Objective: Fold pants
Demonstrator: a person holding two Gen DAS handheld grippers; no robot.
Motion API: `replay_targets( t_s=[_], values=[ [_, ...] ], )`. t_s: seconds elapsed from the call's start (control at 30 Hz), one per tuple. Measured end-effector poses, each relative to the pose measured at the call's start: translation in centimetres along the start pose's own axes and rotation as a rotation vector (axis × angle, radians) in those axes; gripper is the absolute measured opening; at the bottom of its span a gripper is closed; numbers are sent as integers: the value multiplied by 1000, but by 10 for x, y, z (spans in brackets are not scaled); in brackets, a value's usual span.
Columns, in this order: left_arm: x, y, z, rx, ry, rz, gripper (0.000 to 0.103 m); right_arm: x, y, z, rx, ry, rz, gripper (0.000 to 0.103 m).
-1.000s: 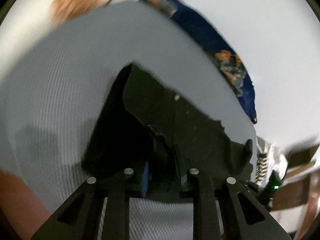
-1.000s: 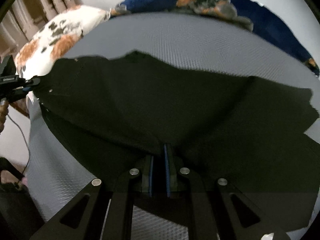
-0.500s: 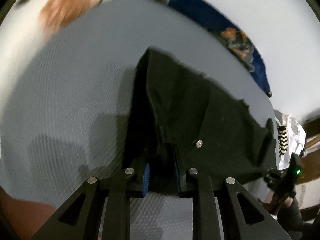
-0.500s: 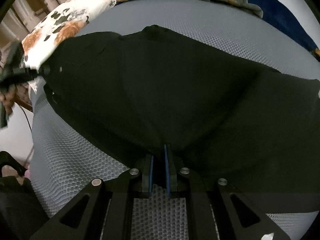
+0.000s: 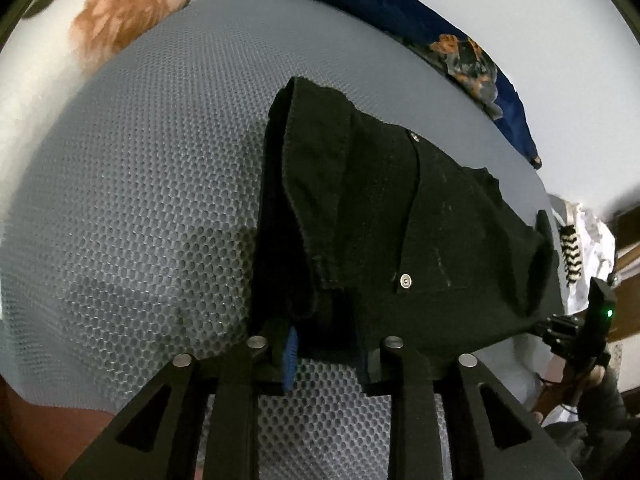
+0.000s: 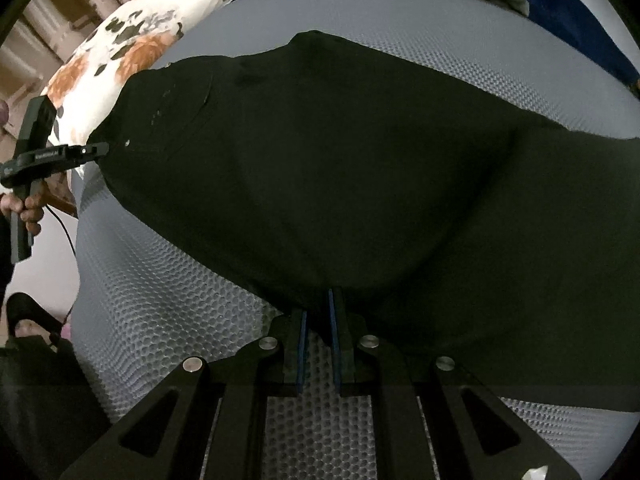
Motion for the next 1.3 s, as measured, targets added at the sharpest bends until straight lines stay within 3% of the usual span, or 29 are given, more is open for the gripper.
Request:
replay_targets(
  t_s=[0.1, 0.17, 0.3, 0.37, 0.5, 0.63, 0.8, 1.0, 1.17, 1.23, 1.27, 1.3],
  values=[
    [1, 9, 0, 6, 11, 16, 37, -2, 0, 0, 9, -10, 2, 11],
    [2, 21, -5, 54, 7, 39, 39, -3, 1, 2, 17, -14, 5, 11],
    [7, 54, -14, 241, -23, 135, 39, -3, 3, 4, 36, -26, 12, 12],
    [12, 69, 6, 272, -108, 210, 39, -1, 3, 4, 45, -39, 12, 13],
    [7, 63, 90, 173, -343, 262, 39, 2, 4, 5, 55, -63, -1, 14],
    [-14, 21, 173, 24, -547, 186, 39, 5, 6, 2, 66, -81, 1, 14],
    [-44, -39, 246, -74, -726, 71, 39, 6, 10, 4, 90, -108, 10, 14],
    [-70, -87, 292, -141, -793, -34, 39, 12, 14, 3, 107, -100, 17, 14],
    [-78, -118, 311, -116, -842, -65, 38, 17, 18, 3, 144, -101, 19, 14],
    [-74, -122, 310, -123, -813, -64, 32, 18, 19, 3, 146, -106, 16, 14],
    [-71, -124, 308, -118, -800, -55, 16, 18, 19, 4, 146, -110, 11, 17],
    [-68, -128, 309, -112, -788, -54, 9, 18, 20, 6, 146, -121, 7, 19]
  ],
)
Point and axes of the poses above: each gripper's, at about its wrist camera, not at the fingertips, and y roughly against the way its jaws point, z to its right, x to its top, the point moved 9 cm from there along -y, roughly the way its jaws point, and after that the axes turned 2 degrees about -x, right-handed, at the moved point
